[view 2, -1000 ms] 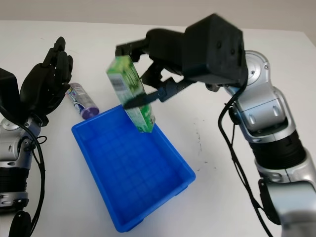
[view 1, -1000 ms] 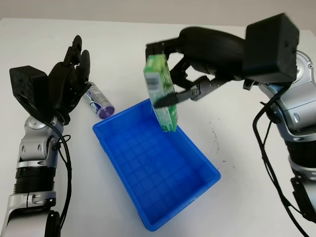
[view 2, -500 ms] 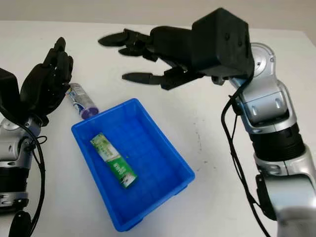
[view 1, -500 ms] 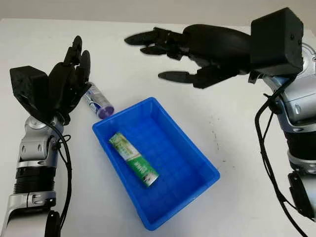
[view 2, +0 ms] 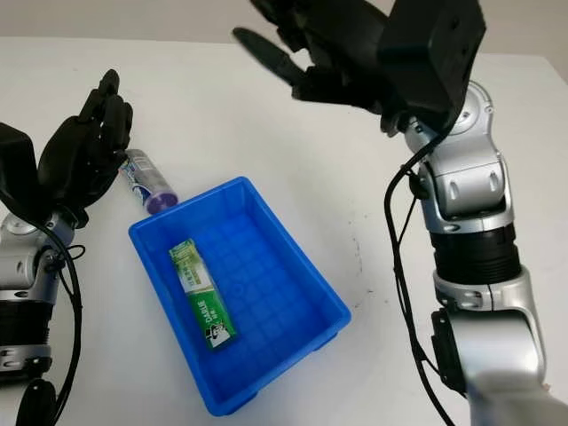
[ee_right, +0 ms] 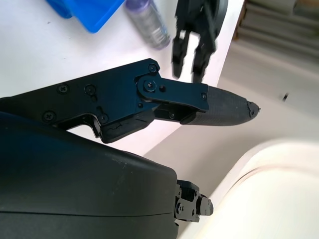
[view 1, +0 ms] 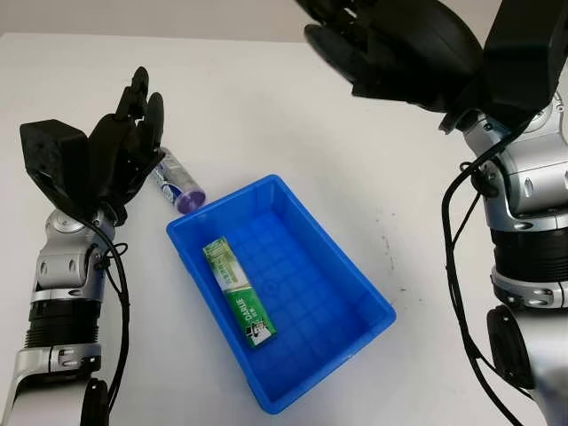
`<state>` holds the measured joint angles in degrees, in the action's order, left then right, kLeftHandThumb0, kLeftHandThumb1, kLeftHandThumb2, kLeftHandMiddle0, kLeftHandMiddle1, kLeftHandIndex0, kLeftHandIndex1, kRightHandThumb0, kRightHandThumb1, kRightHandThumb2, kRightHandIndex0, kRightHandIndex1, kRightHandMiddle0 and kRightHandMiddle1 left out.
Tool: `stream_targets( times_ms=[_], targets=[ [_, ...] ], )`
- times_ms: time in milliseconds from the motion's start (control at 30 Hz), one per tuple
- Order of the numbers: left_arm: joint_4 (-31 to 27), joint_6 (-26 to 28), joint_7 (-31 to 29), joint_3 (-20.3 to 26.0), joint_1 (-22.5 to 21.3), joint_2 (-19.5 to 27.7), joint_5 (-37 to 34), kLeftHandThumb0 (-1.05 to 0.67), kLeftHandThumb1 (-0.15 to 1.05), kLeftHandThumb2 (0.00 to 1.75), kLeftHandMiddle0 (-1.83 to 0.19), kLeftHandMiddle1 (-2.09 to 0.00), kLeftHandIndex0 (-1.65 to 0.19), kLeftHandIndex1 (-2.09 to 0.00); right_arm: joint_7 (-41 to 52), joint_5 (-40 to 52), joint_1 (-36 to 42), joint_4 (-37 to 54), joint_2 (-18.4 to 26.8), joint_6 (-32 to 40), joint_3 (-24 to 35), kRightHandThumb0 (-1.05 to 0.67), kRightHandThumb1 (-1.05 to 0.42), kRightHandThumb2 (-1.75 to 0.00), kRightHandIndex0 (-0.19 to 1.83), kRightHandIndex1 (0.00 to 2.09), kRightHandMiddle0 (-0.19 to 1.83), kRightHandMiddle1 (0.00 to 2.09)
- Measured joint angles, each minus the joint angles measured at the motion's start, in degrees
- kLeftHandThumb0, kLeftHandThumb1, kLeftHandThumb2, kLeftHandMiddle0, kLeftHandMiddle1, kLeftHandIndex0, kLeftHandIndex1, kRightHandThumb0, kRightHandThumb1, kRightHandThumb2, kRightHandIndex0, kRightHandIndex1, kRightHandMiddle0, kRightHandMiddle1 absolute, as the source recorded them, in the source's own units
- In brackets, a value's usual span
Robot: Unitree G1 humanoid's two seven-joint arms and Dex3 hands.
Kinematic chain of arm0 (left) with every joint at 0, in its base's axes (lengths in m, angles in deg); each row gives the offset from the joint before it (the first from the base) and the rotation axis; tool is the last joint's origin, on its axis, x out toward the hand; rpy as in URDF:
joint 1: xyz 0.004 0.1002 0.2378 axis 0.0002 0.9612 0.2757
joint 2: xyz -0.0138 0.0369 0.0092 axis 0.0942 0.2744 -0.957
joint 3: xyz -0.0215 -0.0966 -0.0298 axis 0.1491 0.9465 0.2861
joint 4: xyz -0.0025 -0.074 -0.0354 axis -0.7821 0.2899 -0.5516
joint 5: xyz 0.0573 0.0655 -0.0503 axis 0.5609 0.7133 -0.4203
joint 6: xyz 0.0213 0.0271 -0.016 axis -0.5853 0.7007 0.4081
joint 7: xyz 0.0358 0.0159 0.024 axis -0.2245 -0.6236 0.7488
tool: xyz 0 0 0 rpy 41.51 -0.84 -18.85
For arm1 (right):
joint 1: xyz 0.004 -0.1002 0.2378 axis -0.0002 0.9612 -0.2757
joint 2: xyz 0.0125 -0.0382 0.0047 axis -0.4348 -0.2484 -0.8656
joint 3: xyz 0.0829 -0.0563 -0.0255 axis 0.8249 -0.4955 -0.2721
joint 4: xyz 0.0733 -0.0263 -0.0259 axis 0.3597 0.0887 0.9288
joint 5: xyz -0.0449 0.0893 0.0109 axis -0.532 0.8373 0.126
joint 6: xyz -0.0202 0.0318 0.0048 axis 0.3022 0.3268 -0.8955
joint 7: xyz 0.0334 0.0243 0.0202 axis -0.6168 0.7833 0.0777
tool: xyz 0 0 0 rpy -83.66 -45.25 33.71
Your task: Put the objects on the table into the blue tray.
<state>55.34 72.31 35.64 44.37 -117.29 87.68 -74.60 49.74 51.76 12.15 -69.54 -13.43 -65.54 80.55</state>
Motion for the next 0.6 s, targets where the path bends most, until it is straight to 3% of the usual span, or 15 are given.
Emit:
stream_targets(
  times_ms=[400,600],
  targets=[
    [0.02,-0.17,-0.25,0.06,0.0,-0.17,-0.05,-0.77,1.05,0.65,0.19,0.0,0.19,0.0,-15.03,6.73,6.03,-15.79,-6.57,-3.01,12.81,-0.77,-1.05,-0.72,-0.19,0.0,-0.19,0.0],
    [0.85,-0.63,-1.04,0.1,0.0,0.12,-0.04,-0.77,1.05,0.66,0.19,0.0,0.19,0.0,-19.17,4.9,8.85,-16.93,-7.03,-7.64,12.99,-0.78,-1.05,-0.77,-0.19,0.0,-0.19,0.0]
  ],
)
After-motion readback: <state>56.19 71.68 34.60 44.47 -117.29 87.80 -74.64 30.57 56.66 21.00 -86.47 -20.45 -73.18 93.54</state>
